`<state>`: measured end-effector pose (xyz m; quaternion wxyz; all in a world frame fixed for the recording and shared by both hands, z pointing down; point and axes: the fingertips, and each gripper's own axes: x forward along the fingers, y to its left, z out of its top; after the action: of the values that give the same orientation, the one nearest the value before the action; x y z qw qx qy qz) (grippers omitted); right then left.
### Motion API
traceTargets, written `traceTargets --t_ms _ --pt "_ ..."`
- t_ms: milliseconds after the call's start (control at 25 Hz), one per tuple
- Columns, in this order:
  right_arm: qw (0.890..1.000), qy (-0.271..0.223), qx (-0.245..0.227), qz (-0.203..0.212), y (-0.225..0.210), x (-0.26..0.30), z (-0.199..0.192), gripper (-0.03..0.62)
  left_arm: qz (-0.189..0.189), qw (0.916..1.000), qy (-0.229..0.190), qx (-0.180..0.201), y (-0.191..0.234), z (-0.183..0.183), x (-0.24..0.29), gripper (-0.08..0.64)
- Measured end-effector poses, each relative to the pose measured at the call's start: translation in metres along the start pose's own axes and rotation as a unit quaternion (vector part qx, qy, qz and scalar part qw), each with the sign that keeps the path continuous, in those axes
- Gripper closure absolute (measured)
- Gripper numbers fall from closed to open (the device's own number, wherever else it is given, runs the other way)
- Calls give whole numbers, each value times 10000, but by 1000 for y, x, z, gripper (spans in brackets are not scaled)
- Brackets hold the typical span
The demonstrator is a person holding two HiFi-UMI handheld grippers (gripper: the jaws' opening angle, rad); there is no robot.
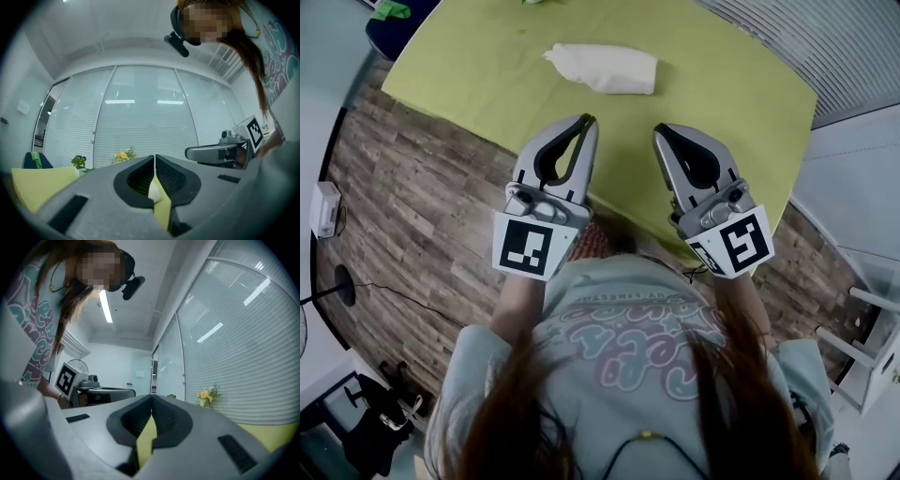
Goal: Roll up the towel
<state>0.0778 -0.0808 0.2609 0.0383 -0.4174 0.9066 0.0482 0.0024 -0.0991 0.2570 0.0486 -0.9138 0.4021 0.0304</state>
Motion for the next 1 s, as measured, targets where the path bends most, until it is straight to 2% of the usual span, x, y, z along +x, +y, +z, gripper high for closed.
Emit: traceTargets --t_ms 160,400,600,760,1000 --pt "9992 -192 -358 29 15 -9 10 586 77 9999 -128 -58 -12 7 -13 540" --pt "9991 86 -417 -14 17 -17 -1 588 370 9989 -261 -156 -13 9 -24 540" --pt "9989 90 -470 -32 22 -16 7 589 235 9985 -481 -115 -20 18 -28 540" --pt "9988 98 -474 47 25 -15 9 589 192 9984 -387 -371 -17 13 -29 540" --pt "9989 154 -451 31 26 -19 5 589 134 9985 -478 -239 -21 17 -30 540"
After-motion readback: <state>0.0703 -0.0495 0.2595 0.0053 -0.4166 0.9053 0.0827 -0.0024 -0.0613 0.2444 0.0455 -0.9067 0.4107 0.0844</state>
